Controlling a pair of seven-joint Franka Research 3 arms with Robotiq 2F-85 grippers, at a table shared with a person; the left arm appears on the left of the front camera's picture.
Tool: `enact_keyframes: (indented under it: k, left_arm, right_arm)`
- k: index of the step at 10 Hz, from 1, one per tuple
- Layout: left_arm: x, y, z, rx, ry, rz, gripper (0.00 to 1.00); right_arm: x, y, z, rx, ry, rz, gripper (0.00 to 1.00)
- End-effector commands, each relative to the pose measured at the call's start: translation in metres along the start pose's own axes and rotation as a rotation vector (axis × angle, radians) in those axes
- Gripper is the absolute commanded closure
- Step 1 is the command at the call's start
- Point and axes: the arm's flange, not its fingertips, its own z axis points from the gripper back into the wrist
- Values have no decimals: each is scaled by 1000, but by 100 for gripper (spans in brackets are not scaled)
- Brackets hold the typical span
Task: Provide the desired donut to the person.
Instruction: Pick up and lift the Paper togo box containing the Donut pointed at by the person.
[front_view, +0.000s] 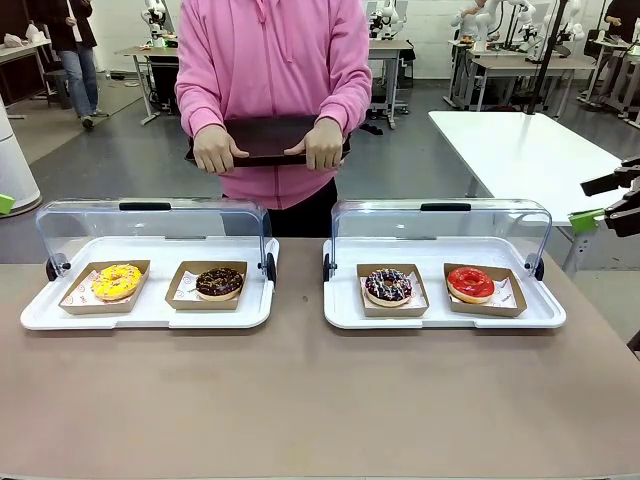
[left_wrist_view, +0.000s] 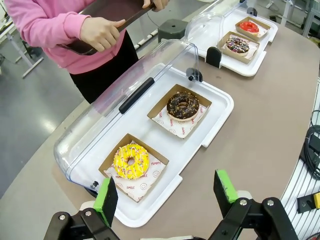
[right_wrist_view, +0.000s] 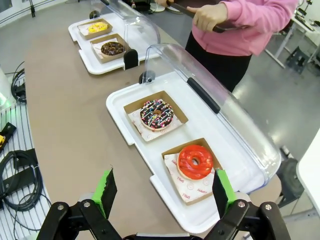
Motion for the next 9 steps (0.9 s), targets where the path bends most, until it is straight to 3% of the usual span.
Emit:
enact_keyframes:
  k: [1,9]
  left_arm:
    - [-1,0,-1,-8,2,4,0]
    - [-1,0,-1,-8,2,4,0]
  right_arm:
    - [-1,0,-1,7,2,-1,0]
    - [-1,0,-1,7,2,-1,0]
